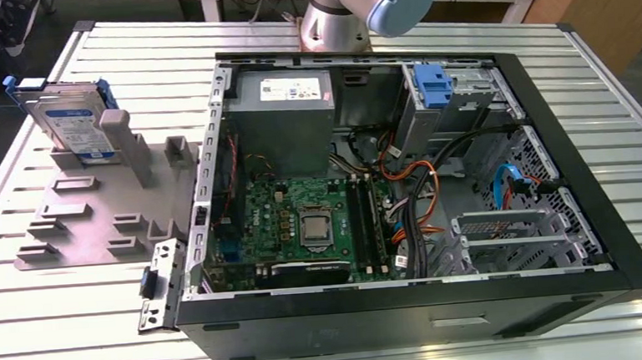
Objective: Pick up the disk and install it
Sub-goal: 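Pick up the disk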
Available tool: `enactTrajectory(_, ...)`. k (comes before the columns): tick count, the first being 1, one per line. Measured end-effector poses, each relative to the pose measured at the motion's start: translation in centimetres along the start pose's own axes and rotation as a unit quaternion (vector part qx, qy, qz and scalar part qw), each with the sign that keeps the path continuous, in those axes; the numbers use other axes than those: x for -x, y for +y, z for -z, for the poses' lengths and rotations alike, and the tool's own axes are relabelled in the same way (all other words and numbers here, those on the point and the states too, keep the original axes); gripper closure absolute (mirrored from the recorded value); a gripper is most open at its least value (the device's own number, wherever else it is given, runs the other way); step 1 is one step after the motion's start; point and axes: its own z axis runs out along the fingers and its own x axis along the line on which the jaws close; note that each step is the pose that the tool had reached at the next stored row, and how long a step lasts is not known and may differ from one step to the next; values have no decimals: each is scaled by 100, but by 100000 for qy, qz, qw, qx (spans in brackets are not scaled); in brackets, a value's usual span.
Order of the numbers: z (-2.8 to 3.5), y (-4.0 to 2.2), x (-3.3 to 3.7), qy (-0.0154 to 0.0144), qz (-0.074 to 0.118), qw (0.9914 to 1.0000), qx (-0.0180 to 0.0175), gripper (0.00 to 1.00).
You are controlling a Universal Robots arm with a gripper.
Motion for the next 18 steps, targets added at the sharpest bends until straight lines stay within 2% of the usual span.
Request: enactTrajectory(18, 0, 0, 0, 126, 2454, 99970, -13, 89)
